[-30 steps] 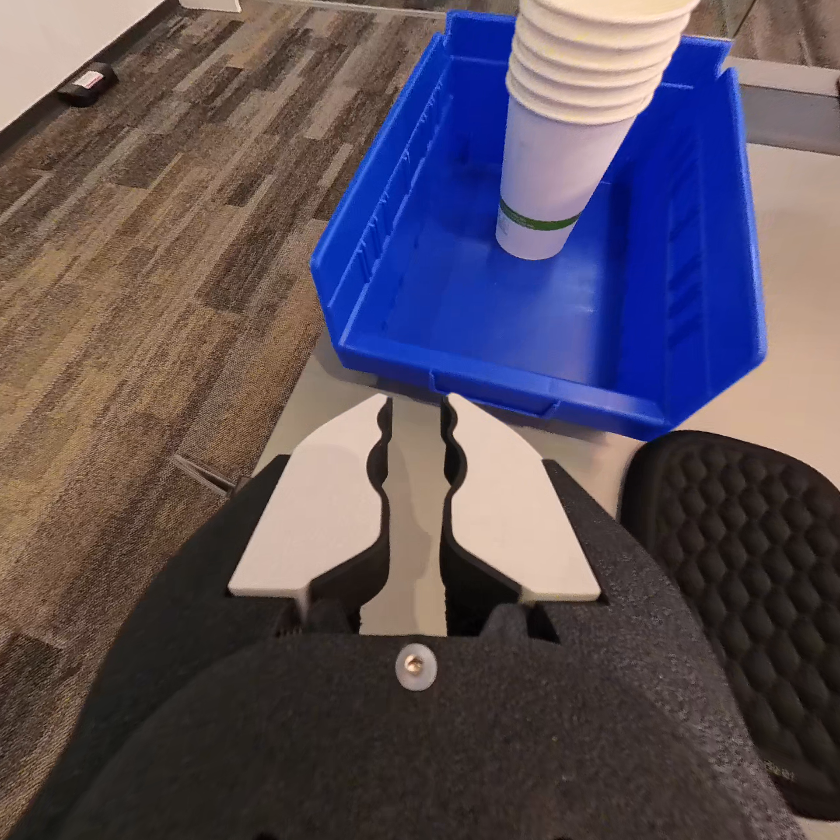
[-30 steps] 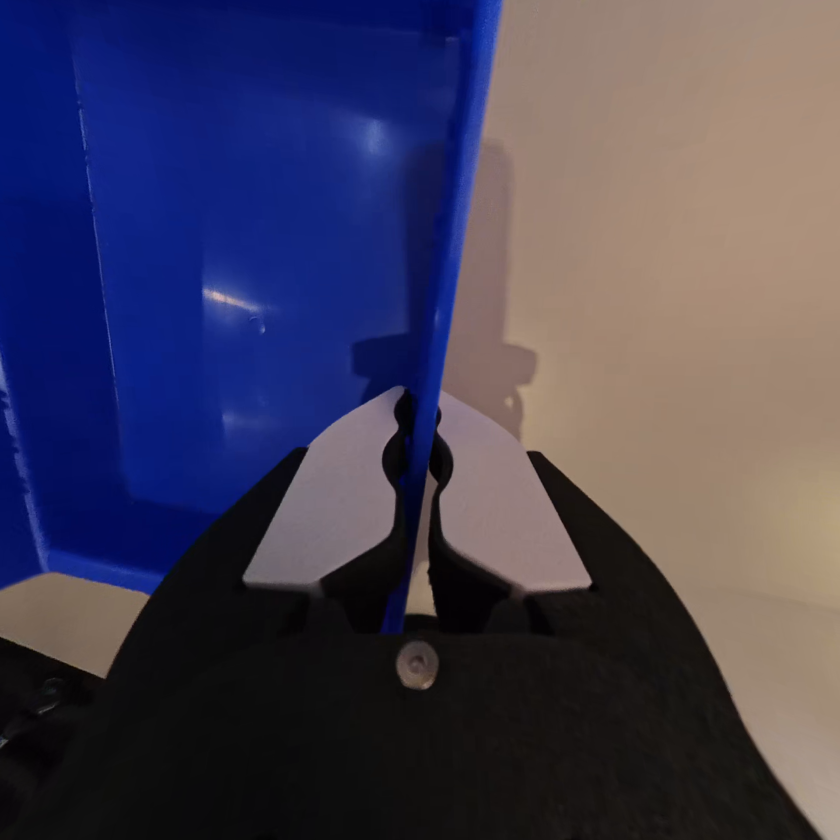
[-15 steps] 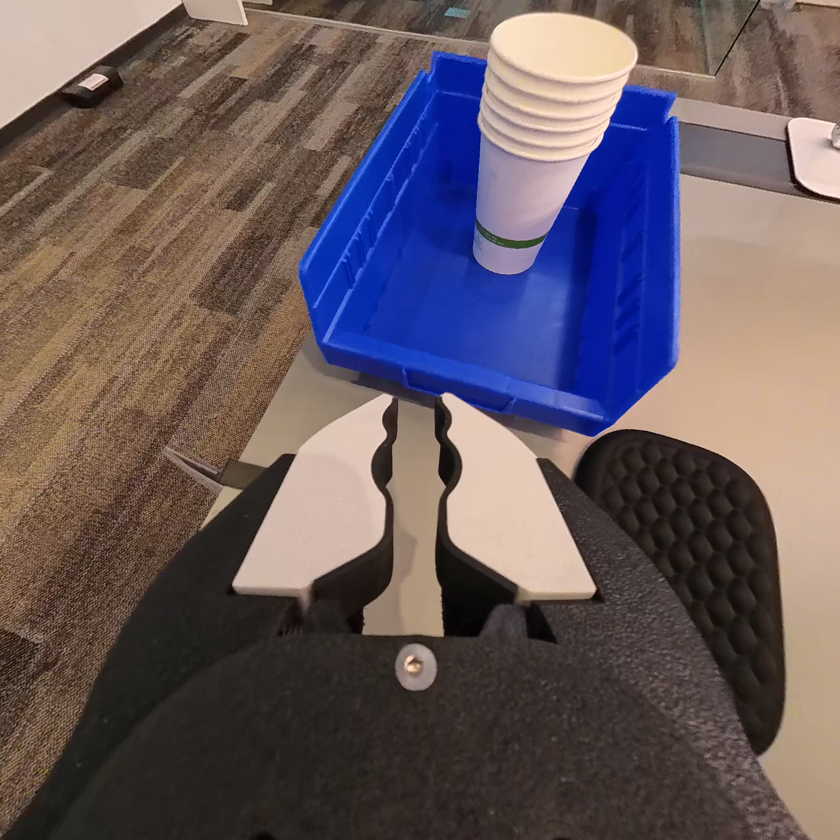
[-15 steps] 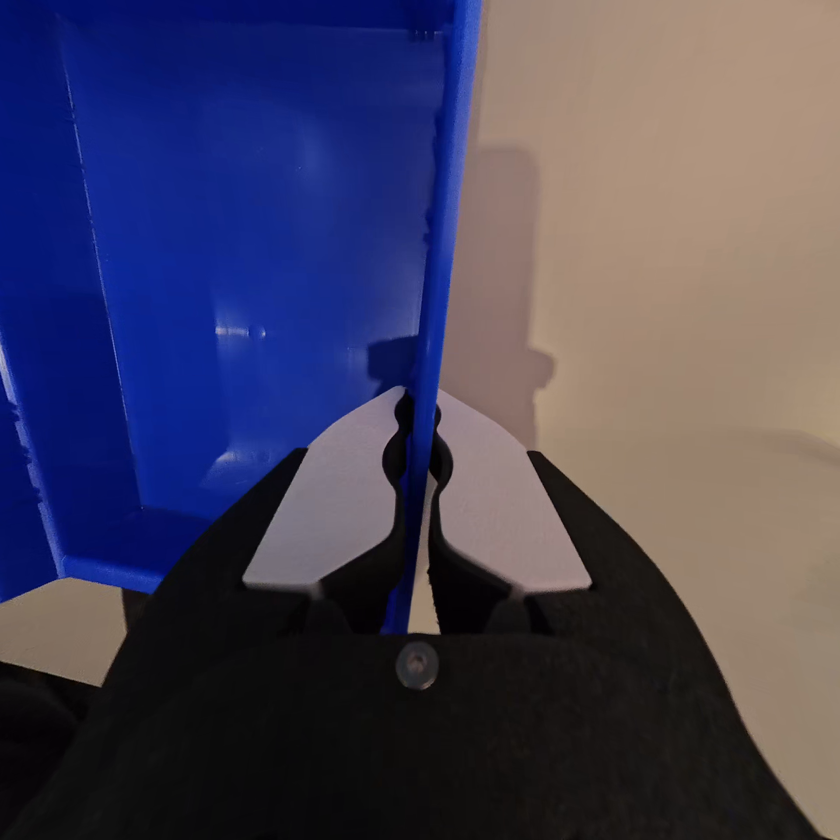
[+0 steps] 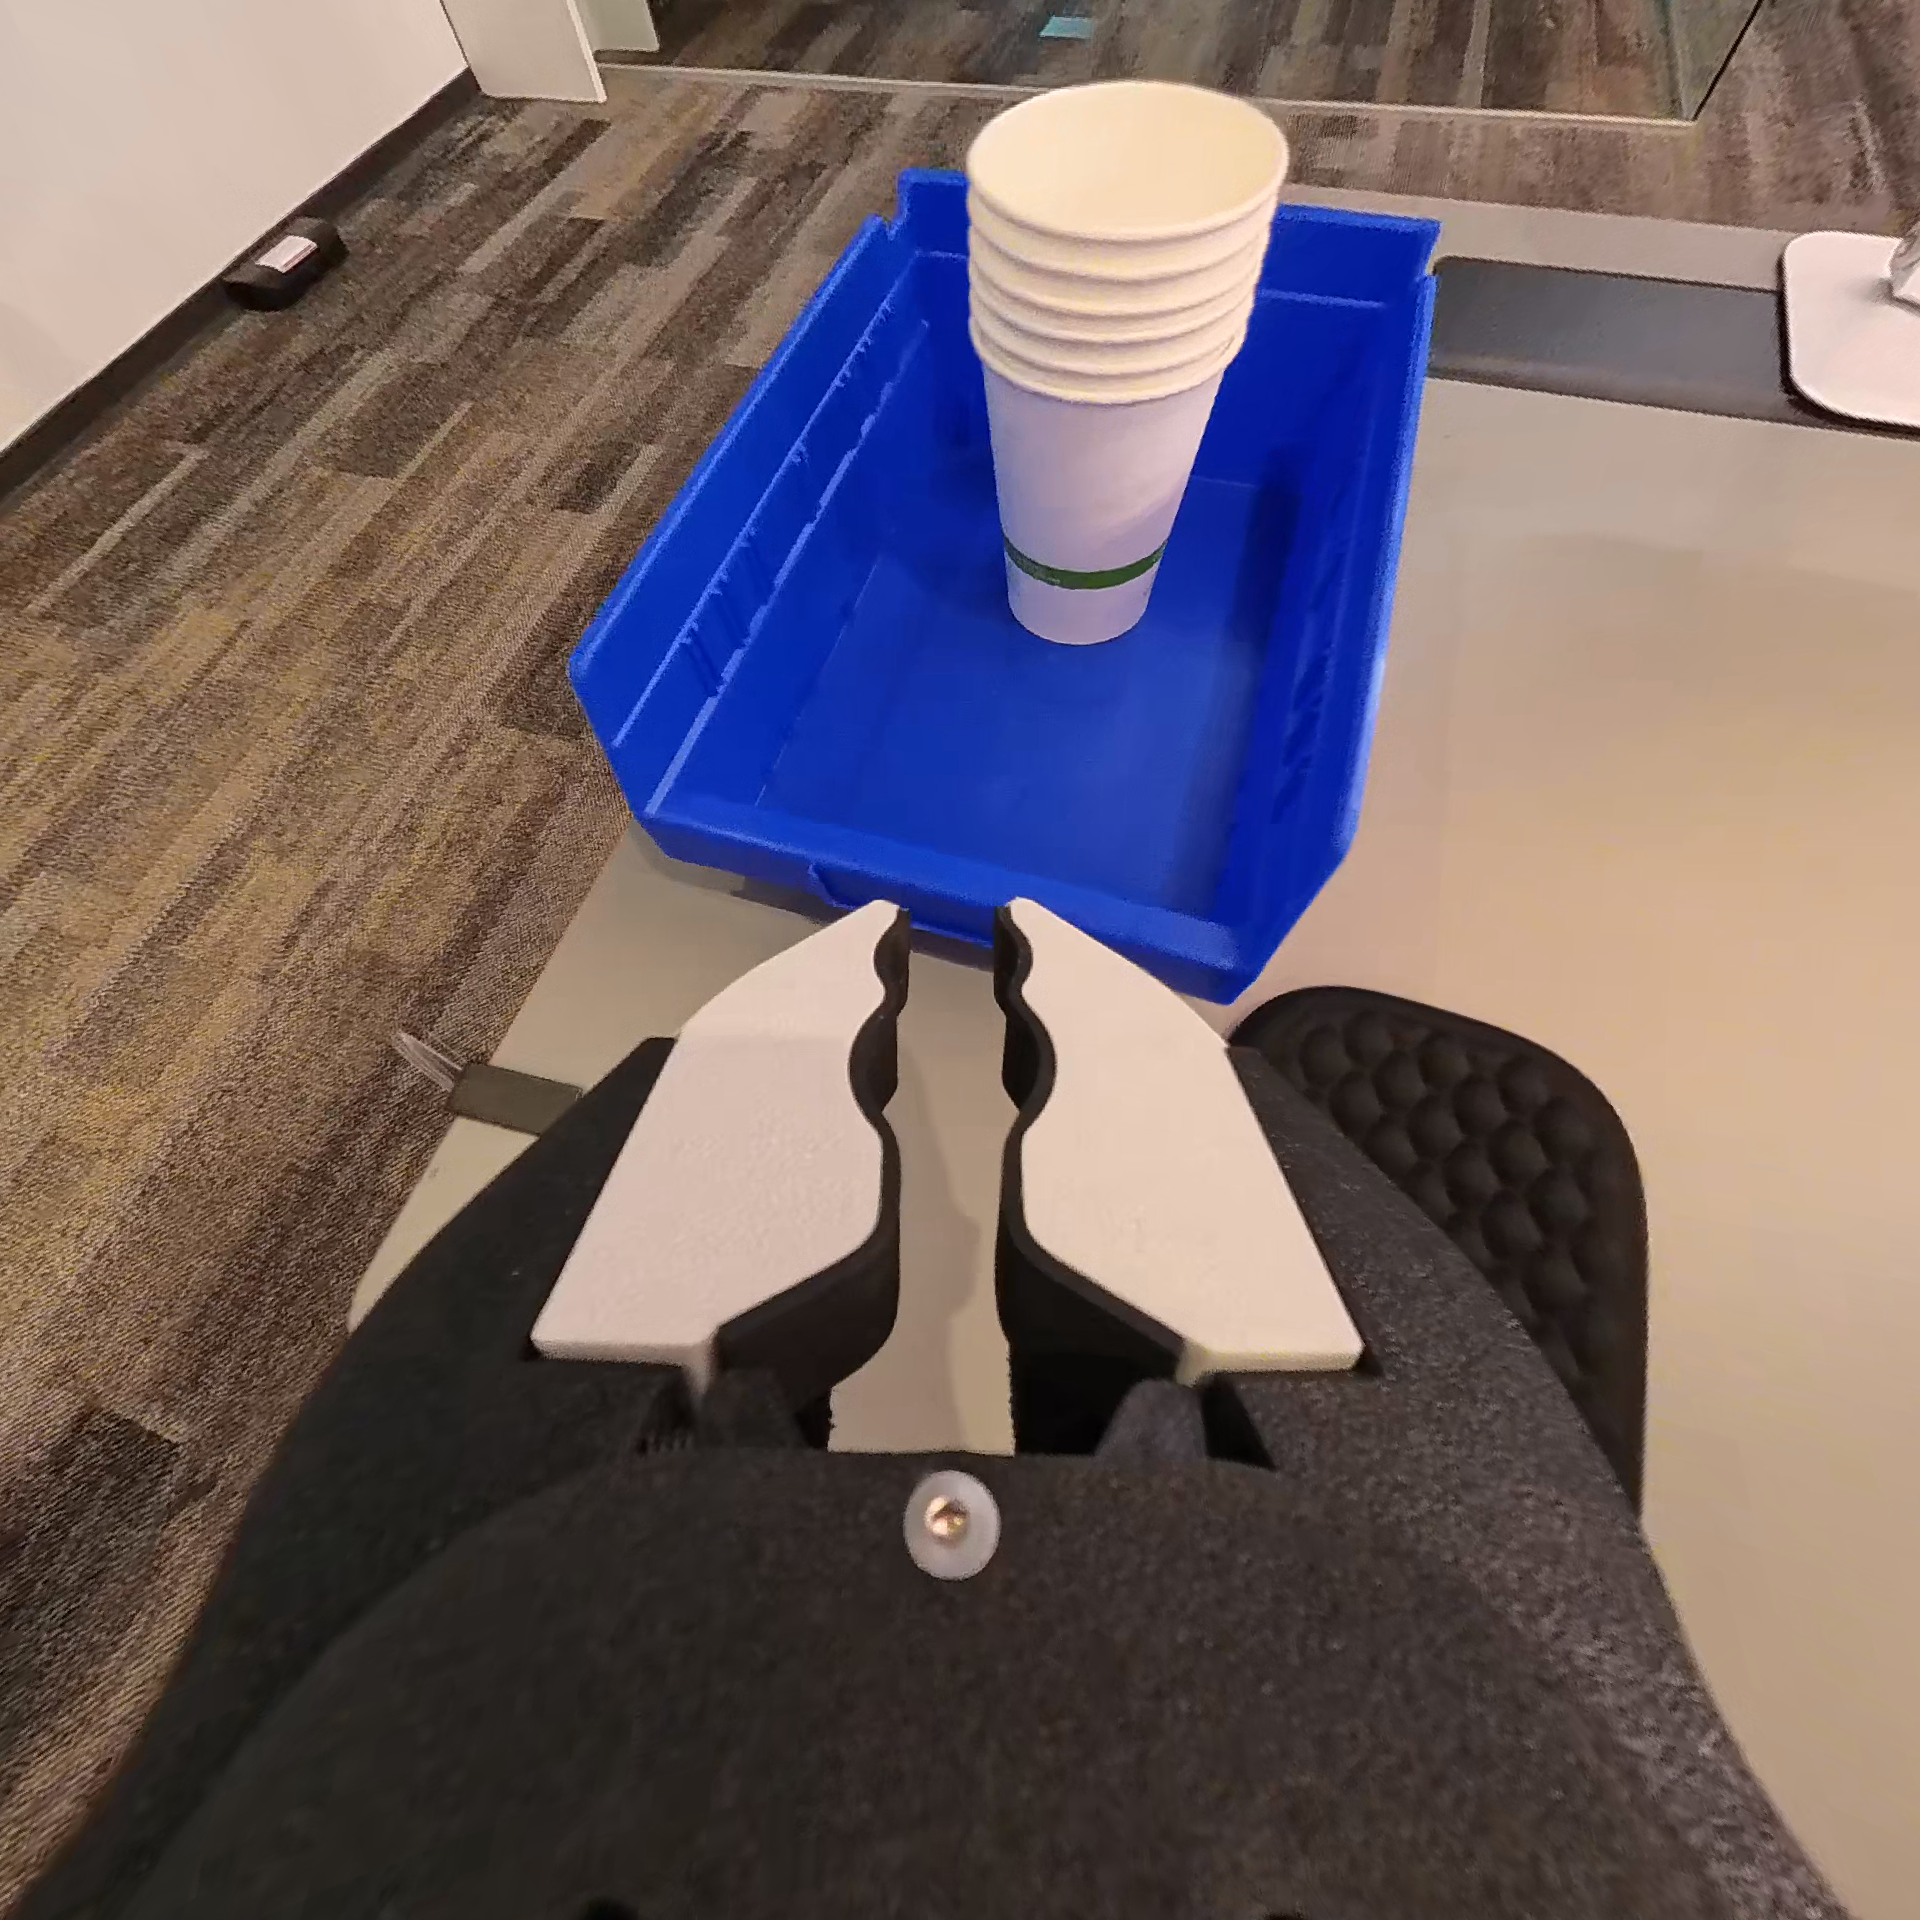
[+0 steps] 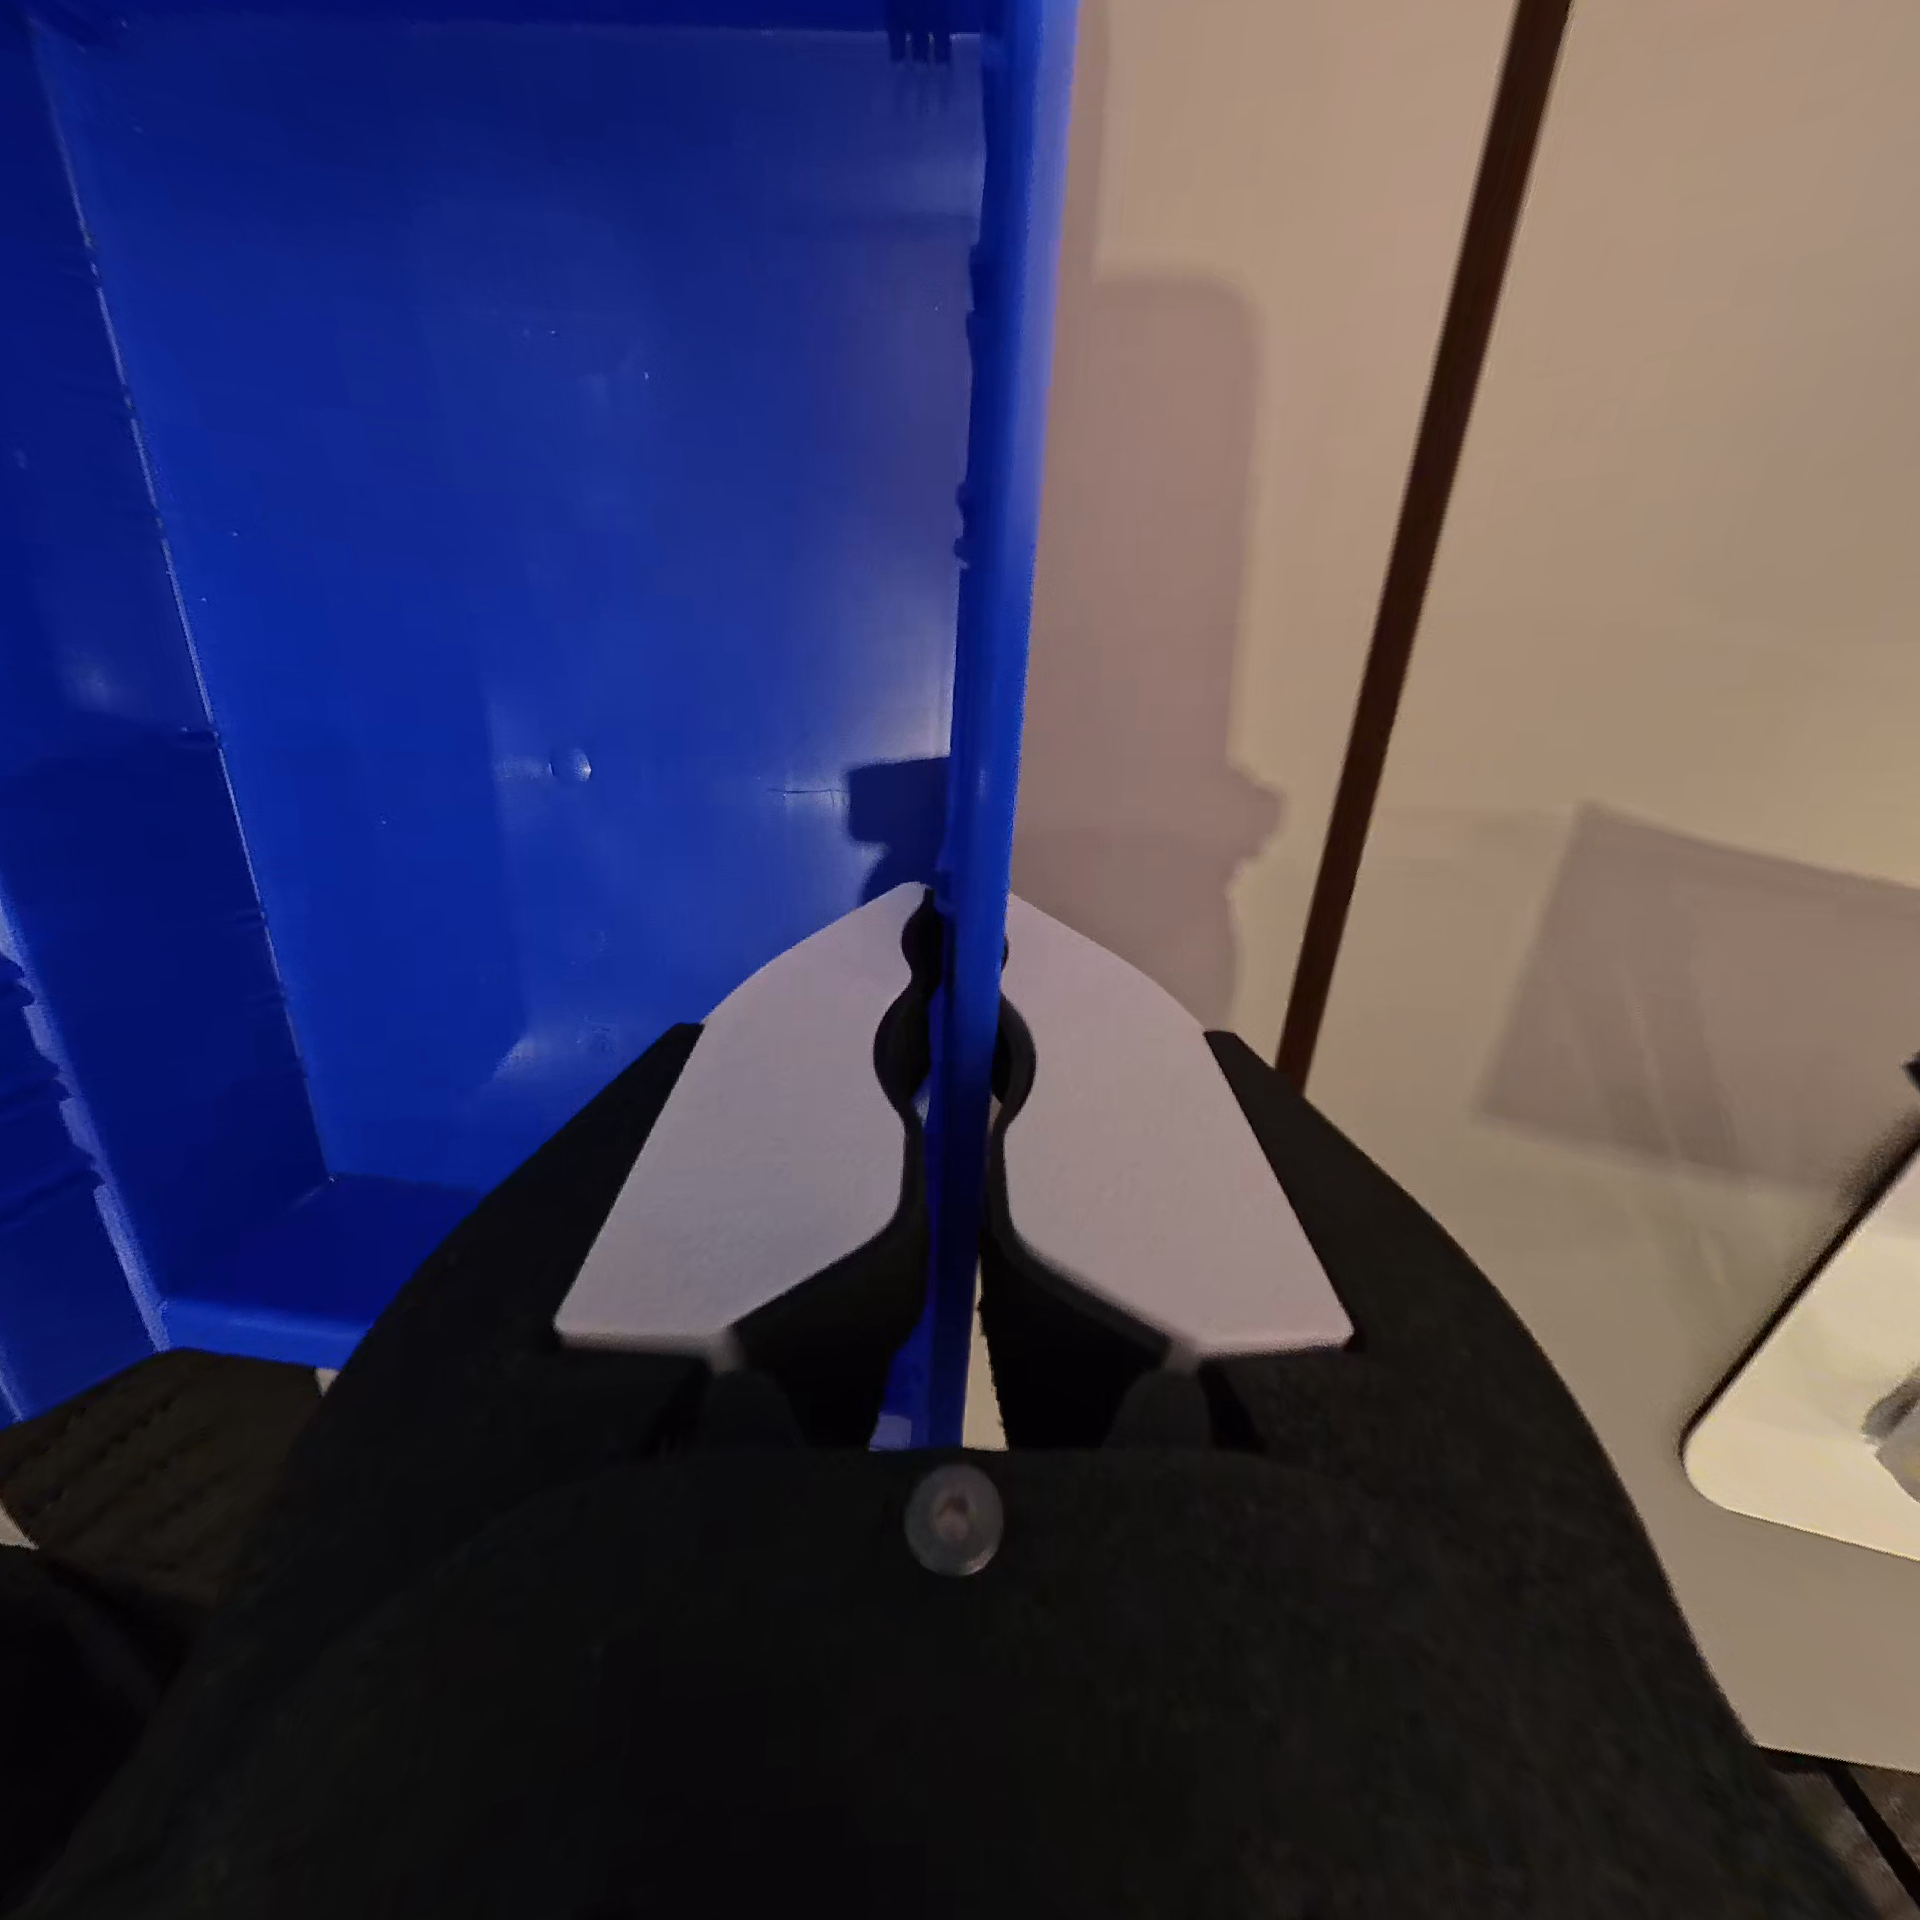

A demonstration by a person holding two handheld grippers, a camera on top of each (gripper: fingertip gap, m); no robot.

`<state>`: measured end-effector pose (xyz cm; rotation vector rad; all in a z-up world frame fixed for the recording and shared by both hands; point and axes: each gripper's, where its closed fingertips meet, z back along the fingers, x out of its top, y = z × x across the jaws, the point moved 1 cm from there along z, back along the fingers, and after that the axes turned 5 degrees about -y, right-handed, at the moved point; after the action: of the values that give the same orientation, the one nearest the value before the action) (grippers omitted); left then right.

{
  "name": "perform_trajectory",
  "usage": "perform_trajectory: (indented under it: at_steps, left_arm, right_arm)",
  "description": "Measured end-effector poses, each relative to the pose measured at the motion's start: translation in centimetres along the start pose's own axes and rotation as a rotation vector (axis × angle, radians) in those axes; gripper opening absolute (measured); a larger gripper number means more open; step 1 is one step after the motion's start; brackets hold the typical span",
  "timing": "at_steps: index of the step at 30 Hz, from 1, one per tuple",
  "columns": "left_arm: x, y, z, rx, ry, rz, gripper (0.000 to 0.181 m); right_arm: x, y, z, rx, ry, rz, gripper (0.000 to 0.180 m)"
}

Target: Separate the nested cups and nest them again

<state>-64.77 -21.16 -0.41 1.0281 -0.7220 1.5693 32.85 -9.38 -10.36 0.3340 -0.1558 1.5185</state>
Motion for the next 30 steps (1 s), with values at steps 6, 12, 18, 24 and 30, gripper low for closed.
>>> perform_trajectory:
  at_steps: [6,12,18,24,30]
  left_arm:
    - [0.8,-1.1,0.0,0.006,-0.004,-0.038,0.015]
    - [1.3,-1.3,-0.1,-0.016,-0.029,-0.029,0.026]
    - [2.5,-2.3,-0.1,-0.096,-0.106,-0.041,0.054]
    - [5.8,-5.4,-2.3,-0.252,-0.363,-0.182,0.070]
    - [5.7,-4.6,-11.6,-0.209,-0.231,-0.250,0.076]
  right_arm:
    - [0.1,-2.1,0.2,-0.009,-0.016,-0.028,0.004]
    - [0.2,-2.6,0.4,-0.056,-0.067,0.055,0.008]
    - [3.8,-2.4,5.1,-0.179,-0.420,0.113,0.047]
    - [8.3,4.4,15.2,-0.141,-1.001,0.217,0.059]
    - [8.6,15.5,20.1,0.122,-1.215,0.366,0.062]
